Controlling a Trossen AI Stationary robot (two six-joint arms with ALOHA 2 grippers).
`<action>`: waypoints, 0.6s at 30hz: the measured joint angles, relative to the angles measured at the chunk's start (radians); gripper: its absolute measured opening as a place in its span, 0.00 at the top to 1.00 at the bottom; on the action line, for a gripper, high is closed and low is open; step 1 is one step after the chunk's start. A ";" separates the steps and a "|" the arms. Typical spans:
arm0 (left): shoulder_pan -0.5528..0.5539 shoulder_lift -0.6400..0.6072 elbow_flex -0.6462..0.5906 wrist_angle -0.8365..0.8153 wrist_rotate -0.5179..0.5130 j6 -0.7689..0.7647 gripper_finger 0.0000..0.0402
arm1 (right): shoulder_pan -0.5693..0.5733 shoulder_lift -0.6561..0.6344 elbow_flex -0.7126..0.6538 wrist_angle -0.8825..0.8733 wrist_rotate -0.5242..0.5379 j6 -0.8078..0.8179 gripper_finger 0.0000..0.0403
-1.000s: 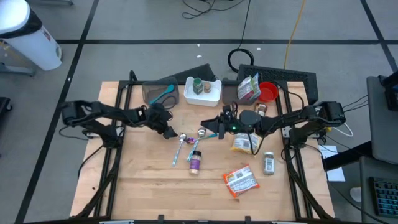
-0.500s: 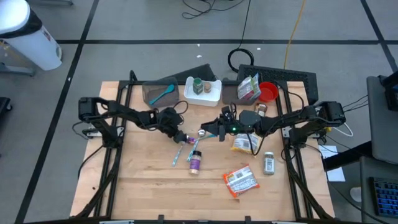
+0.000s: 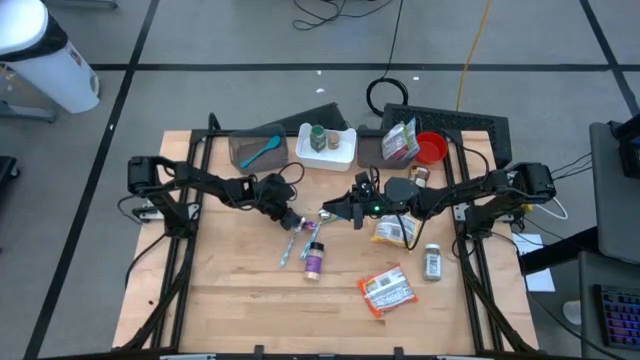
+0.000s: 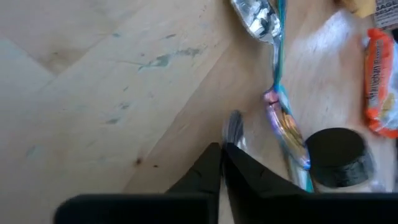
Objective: Pick & Place Food Item
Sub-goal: Put the left blue patterned spoon into the left black bin
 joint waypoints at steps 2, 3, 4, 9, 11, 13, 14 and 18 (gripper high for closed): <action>0.001 0.000 0.000 0.001 0.004 -0.002 0.97 | 0.000 0.000 0.000 0.000 0.000 0.000 0.81; 0.004 -0.001 0.000 0.001 0.006 -0.001 0.97 | 0.000 0.000 0.000 -0.001 0.000 0.000 0.81; 0.006 -0.004 0.000 -0.002 0.012 -0.004 0.96 | 0.000 0.000 0.000 0.000 0.000 0.000 0.81; 0.044 -0.056 -0.003 -0.034 0.042 -0.001 0.98 | 0.000 0.000 0.000 0.000 -0.001 0.000 0.81; 0.065 -0.104 -0.003 -0.063 0.046 0.015 0.98 | 0.000 0.000 0.000 -0.002 -0.001 0.000 0.81; 0.087 -0.158 -0.003 -0.121 0.044 0.042 0.99 | 0.000 0.000 0.000 -0.004 -0.001 0.000 0.81; 0.099 -0.191 -0.003 -0.153 0.037 0.053 0.99 | 0.000 0.000 0.000 -0.006 -0.001 0.000 0.81; 0.144 -0.350 -0.003 -0.243 0.015 0.090 0.99 | 0.000 0.000 0.000 -0.006 -0.001 0.000 0.81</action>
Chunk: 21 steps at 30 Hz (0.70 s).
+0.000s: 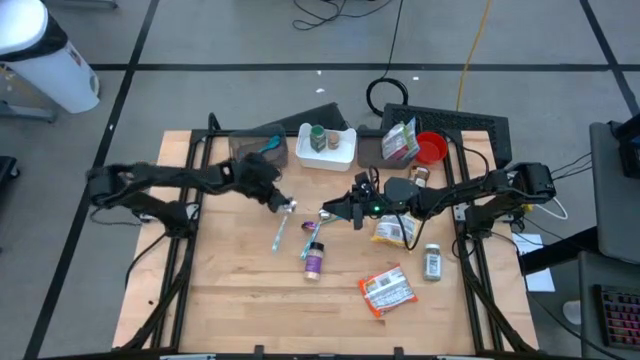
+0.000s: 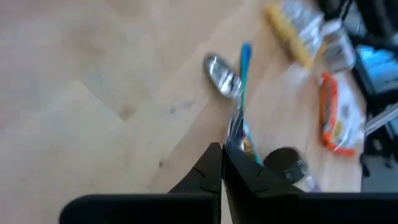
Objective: Pick & Place Food Item
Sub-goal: Put the left blue patterned spoon into the left black bin
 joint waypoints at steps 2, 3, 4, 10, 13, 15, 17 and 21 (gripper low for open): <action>0.018 -0.083 0.000 -0.018 -0.023 0.003 0.99 | 0.000 0.000 0.000 0.000 0.000 0.000 0.81; 0.026 -0.128 0.000 -0.020 -0.034 0.003 0.99 | 0.000 0.000 0.000 0.000 0.000 0.000 0.81; 0.033 -0.172 0.000 -0.022 -0.040 0.002 0.99 | 0.000 0.000 0.000 0.000 0.000 0.000 0.81; 0.052 -0.389 0.022 -0.018 -0.079 -0.014 0.99 | 0.000 0.000 0.000 0.000 0.000 -0.016 0.81; 0.027 -0.446 0.068 -0.026 -0.083 -0.007 0.99 | 0.000 0.000 0.000 0.002 0.000 -0.047 0.81; -0.006 -0.453 0.107 -0.041 -0.103 -0.002 0.99 | 0.000 0.000 0.000 0.008 0.000 -0.062 0.81; -0.042 -0.445 0.144 -0.058 -0.127 0.007 0.99 | 0.000 0.000 0.001 0.007 0.000 -0.075 0.81; -0.121 -0.378 0.227 -0.055 -0.194 0.043 0.99 | 0.000 0.001 0.040 -0.016 -0.001 -0.118 0.81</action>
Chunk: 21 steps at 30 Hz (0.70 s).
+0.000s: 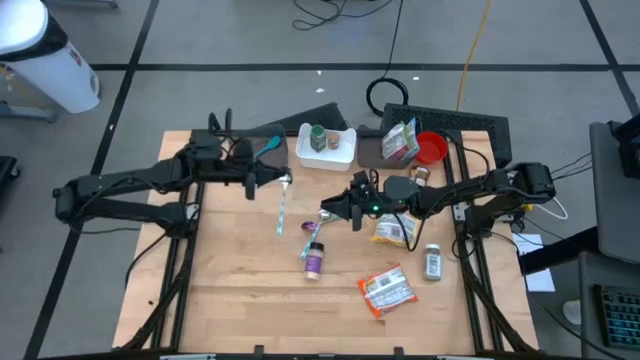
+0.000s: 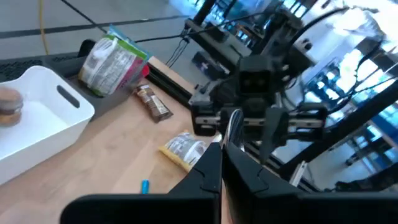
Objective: Pick & Place Food Item
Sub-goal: Put the left blue patterned spoon into the left black bin
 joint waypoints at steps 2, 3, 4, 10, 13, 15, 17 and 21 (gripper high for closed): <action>-0.030 0.042 0.041 -0.004 -0.024 0.023 0.99 | 0.000 0.000 0.036 -0.030 -0.004 -0.029 0.81; -0.044 0.067 0.063 -0.003 -0.025 0.034 0.99 | -0.003 0.000 0.052 -0.048 -0.011 -0.040 0.80; -0.056 0.095 0.086 0.000 -0.026 0.043 0.99 | -0.008 0.000 0.068 -0.062 -0.025 -0.046 0.80; -0.106 0.248 0.207 -0.021 -0.007 0.088 0.99 | -0.045 -0.001 0.108 -0.101 -0.074 -0.042 0.73; -0.122 0.307 0.264 -0.059 0.005 0.101 0.99 | -0.063 0.000 0.108 -0.088 -0.074 -0.023 0.68; -0.132 0.338 0.294 -0.085 0.006 0.118 0.99 | -0.070 0.000 0.108 -0.081 -0.074 -0.011 0.65; -0.141 0.362 0.318 -0.097 0.004 0.123 0.99 | -0.073 0.000 0.108 -0.078 -0.075 -0.011 0.62; -0.149 0.381 0.351 -0.118 -0.001 0.139 0.99 | -0.073 0.000 0.108 -0.074 -0.076 -0.011 0.60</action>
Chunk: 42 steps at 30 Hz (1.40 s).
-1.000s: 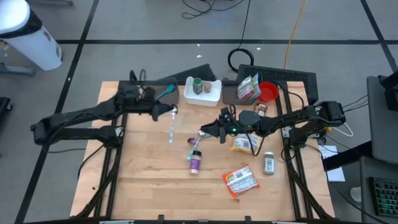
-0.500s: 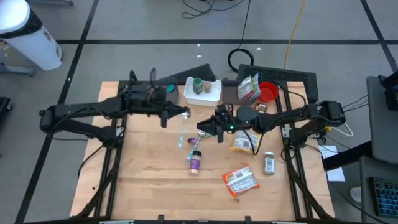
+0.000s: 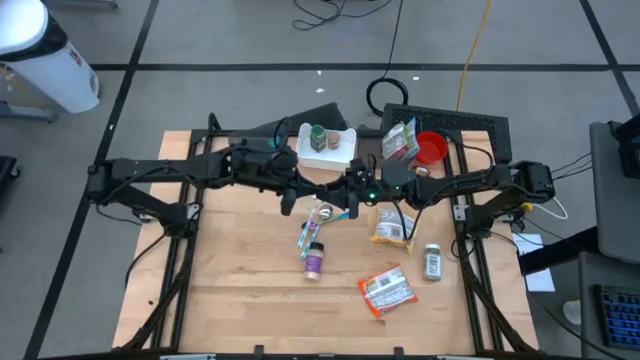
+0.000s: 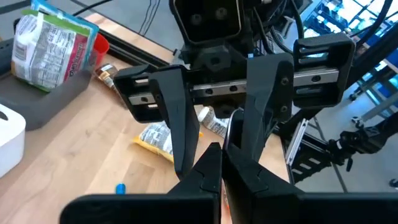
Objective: Pick & Place Food Item
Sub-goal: Put the left blue patterned spoon into the left black bin
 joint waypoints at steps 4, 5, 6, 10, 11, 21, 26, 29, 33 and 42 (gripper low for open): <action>0.000 0.000 0.003 -0.008 -0.028 0.002 0.99 | 0.000 0.000 0.000 0.000 0.002 -0.002 0.61; 0.000 0.000 0.003 -0.012 -0.032 0.003 0.99 | 0.000 0.000 0.000 0.000 0.002 -0.004 0.61; 0.002 -0.001 0.003 -0.013 -0.032 0.002 0.99 | 0.000 0.000 0.000 0.000 0.002 -0.008 0.62; 0.007 -0.009 0.003 -0.013 -0.034 0.000 0.98 | 0.000 0.000 0.000 -0.001 0.002 -0.021 0.66; 0.007 -0.009 0.003 -0.014 -0.041 0.000 0.98 | 0.000 0.000 0.000 -0.001 0.002 -0.024 0.67; 0.007 -0.008 0.003 -0.030 -0.058 -0.002 0.99 | 0.000 0.000 -0.001 -0.005 0.002 -0.041 0.80; 0.007 -0.008 0.003 -0.035 -0.058 -0.002 0.98 | 0.000 0.000 -0.001 -0.005 0.003 -0.052 0.90; 0.007 -0.008 0.003 -0.037 -0.063 -0.002 0.99 | 0.000 0.000 -0.001 -0.014 0.010 -0.061 0.96; 0.007 -0.008 0.003 -0.032 -0.061 -0.002 0.94 | 0.000 0.000 -0.002 -0.014 0.017 -0.077 0.98; 0.059 -0.008 0.003 -0.021 0.036 -0.003 0.81 | 0.000 0.000 -0.002 -0.015 0.012 -0.083 1.00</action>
